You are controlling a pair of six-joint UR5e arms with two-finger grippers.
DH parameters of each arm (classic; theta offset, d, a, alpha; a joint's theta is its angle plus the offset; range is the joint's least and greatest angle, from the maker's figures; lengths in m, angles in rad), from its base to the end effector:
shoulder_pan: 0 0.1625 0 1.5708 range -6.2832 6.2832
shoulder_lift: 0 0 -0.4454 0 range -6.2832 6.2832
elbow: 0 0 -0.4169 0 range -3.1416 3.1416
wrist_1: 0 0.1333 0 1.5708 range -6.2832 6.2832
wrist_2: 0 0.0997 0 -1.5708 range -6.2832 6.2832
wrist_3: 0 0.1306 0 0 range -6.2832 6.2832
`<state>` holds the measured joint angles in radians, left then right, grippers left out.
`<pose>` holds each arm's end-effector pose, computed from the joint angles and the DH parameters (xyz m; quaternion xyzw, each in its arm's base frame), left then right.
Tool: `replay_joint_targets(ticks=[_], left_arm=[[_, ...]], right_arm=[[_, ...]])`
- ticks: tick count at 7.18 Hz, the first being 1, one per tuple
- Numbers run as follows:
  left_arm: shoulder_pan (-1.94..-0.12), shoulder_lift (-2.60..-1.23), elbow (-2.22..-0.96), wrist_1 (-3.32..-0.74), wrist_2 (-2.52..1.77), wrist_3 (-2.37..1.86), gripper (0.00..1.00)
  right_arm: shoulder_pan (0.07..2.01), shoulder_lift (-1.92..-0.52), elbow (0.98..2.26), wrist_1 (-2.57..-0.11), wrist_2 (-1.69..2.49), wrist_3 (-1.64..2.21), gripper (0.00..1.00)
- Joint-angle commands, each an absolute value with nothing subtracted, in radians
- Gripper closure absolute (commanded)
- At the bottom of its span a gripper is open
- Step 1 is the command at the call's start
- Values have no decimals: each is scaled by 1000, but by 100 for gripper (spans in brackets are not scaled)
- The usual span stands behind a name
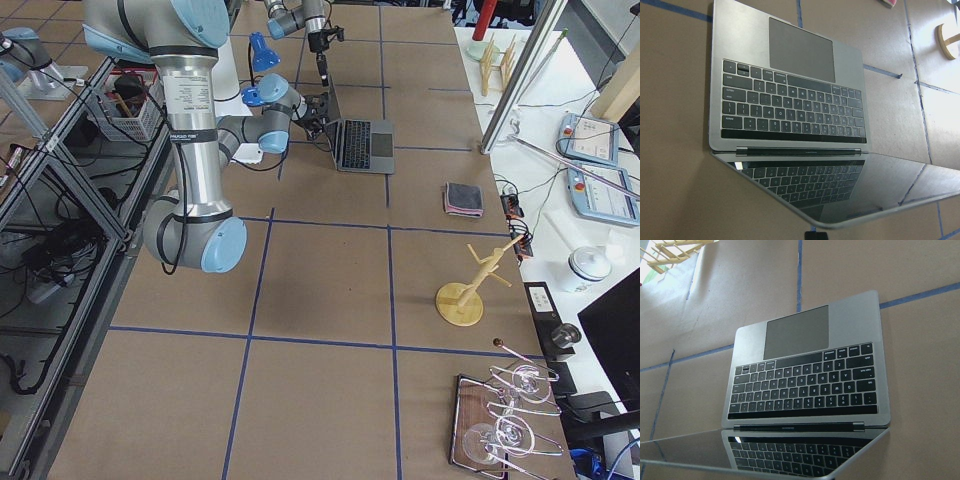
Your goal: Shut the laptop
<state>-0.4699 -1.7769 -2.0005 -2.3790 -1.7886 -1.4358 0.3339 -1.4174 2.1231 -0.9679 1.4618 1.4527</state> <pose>0.4568 -0.3498 0.2681 0.1178 0.6514 -0.0535 0.7476 -0.4586 -0.3152 0.2696 0.1783 -0.5826 0.1183 0.7841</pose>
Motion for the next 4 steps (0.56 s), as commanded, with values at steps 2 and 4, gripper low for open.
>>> replay_joint_targets(ticks=[2, 4], left_arm=[[-521, -1795, -1990, -2364, -1790, -1436, 100], [-537, -1842, -1990, -2290, -1790, -1436, 100]], right_arm=[[354, -1417, 2120, -969, 1462, 1453, 95], [376, -1416, 2118, -1003, 1463, 1453, 95]])
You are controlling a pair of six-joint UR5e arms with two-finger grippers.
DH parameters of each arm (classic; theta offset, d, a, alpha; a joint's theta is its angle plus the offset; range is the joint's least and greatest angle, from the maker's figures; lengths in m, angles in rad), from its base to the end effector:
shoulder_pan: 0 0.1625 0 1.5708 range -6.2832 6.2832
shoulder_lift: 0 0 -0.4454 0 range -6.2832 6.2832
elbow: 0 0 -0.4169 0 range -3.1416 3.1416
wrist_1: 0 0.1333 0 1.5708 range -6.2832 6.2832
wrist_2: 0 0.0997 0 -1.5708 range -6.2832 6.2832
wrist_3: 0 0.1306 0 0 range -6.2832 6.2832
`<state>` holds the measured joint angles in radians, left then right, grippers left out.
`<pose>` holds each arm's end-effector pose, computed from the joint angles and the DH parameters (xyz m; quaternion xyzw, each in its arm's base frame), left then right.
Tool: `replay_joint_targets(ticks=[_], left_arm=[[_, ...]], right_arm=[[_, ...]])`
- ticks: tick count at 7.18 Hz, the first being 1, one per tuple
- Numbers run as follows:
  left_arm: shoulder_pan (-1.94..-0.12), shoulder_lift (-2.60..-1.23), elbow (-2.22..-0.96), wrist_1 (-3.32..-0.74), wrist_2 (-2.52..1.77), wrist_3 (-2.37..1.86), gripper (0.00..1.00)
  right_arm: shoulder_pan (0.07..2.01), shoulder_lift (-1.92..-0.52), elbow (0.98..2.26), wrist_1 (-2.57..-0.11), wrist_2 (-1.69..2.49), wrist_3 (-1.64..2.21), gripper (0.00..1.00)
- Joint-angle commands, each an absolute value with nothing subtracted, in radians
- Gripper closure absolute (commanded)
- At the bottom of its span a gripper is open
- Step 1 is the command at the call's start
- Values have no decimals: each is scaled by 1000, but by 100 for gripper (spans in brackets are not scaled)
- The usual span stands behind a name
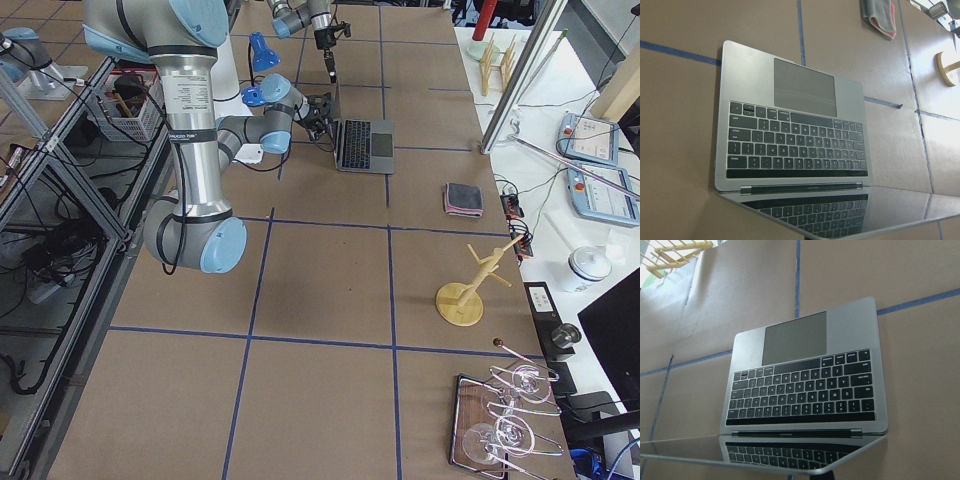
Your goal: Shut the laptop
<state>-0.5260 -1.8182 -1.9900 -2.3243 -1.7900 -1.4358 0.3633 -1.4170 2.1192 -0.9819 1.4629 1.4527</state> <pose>0.4470 -0.3808 0.2571 0.1318 0.6398 -0.0765 0.7533 -0.4513 -0.3292 0.2734 0.1850 -0.5732 0.1297 0.7877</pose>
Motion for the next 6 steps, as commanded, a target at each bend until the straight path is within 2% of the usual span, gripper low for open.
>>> replay_joint_targets(ticks=[1, 4, 6], left_arm=[[-540, -1842, -1988, -2289, -1789, -1437, 100], [-568, -1874, -1979, -2217, -1789, -1437, 100], [-581, -1900, -1941, -2215, -1789, -1437, 100]], right_arm=[[385, -1416, 2117, -1006, 1466, 1453, 95], [408, -1414, 2114, -1009, 1468, 1465, 95], [426, -1314, 2066, -1076, 1468, 1471, 95]])
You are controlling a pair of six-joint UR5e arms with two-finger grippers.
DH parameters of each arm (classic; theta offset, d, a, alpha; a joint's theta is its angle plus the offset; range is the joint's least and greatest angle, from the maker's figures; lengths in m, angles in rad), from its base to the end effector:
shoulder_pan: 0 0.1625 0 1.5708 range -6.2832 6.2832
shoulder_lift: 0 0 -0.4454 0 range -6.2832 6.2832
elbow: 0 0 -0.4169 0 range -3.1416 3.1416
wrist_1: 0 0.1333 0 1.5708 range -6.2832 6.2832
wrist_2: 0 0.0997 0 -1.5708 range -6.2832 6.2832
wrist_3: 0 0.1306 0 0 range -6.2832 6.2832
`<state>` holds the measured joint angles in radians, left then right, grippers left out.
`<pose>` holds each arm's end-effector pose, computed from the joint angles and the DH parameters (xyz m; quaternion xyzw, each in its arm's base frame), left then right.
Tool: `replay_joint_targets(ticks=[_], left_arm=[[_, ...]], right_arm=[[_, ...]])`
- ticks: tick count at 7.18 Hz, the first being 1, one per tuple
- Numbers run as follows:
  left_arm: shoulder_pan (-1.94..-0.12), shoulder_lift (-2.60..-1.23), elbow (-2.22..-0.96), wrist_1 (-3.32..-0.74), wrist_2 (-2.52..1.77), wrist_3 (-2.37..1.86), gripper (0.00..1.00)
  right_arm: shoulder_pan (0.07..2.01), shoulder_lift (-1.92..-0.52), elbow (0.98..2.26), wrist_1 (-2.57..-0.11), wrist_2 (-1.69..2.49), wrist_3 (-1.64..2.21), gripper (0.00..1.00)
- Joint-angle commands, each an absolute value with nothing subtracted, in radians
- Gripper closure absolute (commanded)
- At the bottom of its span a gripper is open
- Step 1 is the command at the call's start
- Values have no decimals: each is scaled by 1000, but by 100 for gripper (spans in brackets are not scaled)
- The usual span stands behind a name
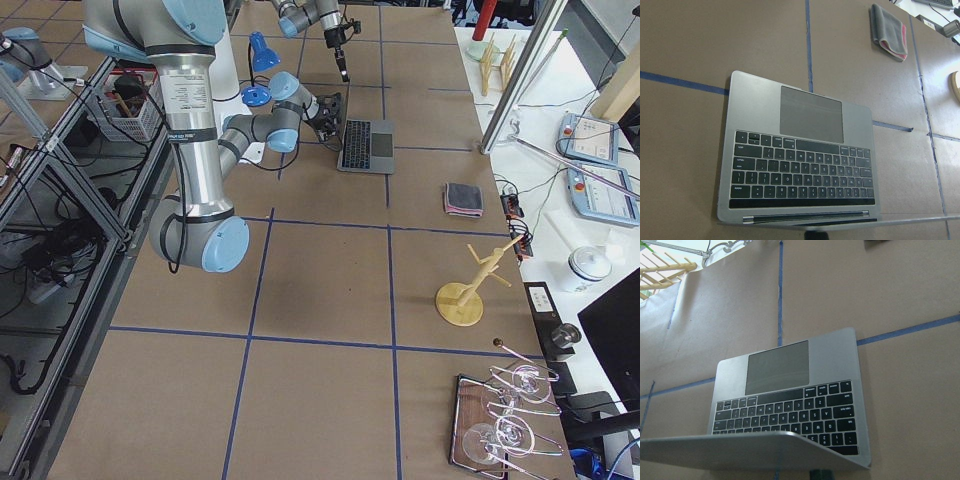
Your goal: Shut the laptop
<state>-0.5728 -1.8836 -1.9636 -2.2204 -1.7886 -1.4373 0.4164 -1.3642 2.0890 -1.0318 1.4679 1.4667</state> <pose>0.4475 -0.4137 0.2458 0.1361 0.6140 -0.1022 0.7707 -0.4505 -0.3596 0.2662 0.1919 -0.5594 0.1553 0.7913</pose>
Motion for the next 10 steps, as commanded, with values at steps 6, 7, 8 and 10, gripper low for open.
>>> replay_joint_targets(ticks=[6, 7, 8, 10], left_arm=[[-601, -1977, -1813, -2217, -1789, -1433, 100], [-603, -1992, -1786, -2217, -1787, -1430, 100], [-603, -2006, -1758, -2217, -1787, -1428, 100], [-606, -2037, -1689, -2218, -1786, -1425, 100]], right_arm=[[511, -1192, 1921, -1097, 1471, 1485, 95], [523, -1158, 1875, -1095, 1471, 1485, 95], [532, -1132, 1829, -1095, 1471, 1483, 95], [543, -1088, 1749, -1095, 1471, 1483, 95]])
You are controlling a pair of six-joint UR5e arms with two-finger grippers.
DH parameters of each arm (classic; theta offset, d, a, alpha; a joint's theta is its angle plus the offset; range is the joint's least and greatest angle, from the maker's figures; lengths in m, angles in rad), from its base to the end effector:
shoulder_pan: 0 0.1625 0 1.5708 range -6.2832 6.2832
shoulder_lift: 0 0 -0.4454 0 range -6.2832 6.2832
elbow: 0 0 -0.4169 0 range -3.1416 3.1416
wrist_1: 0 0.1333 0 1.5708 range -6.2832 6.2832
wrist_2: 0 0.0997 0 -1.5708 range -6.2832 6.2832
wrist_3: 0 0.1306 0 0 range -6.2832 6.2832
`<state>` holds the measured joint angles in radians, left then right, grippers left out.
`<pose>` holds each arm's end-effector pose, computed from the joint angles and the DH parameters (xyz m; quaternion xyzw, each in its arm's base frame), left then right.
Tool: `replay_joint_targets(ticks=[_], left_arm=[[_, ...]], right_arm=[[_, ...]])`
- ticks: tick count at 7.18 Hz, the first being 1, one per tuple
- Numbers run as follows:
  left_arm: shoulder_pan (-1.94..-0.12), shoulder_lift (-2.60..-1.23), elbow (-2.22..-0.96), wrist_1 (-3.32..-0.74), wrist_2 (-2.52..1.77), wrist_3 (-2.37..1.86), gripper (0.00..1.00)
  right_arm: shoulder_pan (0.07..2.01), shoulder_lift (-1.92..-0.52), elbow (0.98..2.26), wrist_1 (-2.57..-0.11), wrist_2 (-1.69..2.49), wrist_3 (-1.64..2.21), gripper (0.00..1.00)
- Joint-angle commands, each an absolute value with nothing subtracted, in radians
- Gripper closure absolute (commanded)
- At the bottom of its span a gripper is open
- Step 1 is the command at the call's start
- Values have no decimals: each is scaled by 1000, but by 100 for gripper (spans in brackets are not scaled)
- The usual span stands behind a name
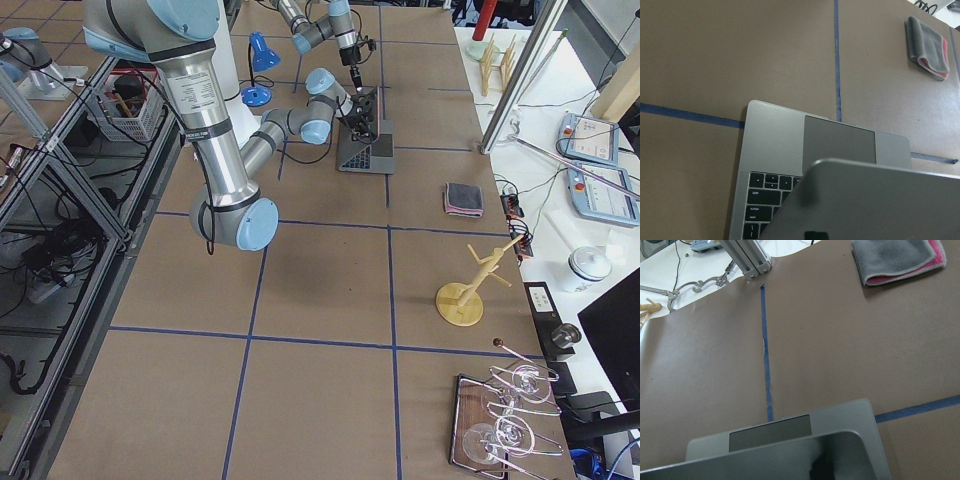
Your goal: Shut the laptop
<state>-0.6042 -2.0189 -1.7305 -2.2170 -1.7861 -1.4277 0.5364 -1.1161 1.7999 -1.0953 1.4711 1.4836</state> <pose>0.5059 -0.4773 0.2709 0.1319 0.5748 -0.1226 0.7982 -0.5078 -0.4721 0.2599 0.2075 -0.5079 0.2127 0.8086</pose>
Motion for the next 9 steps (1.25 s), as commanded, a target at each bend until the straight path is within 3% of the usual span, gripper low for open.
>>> replay_joint_targets(ticks=[1, 3, 5, 6, 7, 8, 9], left_arm=[[-606, -2058, -1649, -2217, -1752, -1425, 100], [-601, -2138, -1481, -2221, -1720, -1422, 100], [-597, -2146, -1450, -2220, -1720, -1402, 100], [-597, -2146, -1450, -2220, -1723, -1391, 100], [-597, -2148, -1463, -2220, -1733, -1390, 80], [-598, -2140, -1463, -2218, -1733, -1375, 9], [-600, -2134, -1466, -2211, -1733, -1362, 0]], right_arm=[[543, -1056, 1686, -1094, 1471, 1485, 95], [542, -1011, 1576, -1092, 1471, 1485, 95], [538, -979, 1494, -1094, 1471, 1477, 92], [538, -977, 1494, -1095, 1473, 1474, 72], [538, -977, 1497, -1101, 1483, 1473, 3], [541, -980, 1502, -1103, 1540, 1471, 1], [555, -986, 1505, -1107, 1611, 1460, 1]])
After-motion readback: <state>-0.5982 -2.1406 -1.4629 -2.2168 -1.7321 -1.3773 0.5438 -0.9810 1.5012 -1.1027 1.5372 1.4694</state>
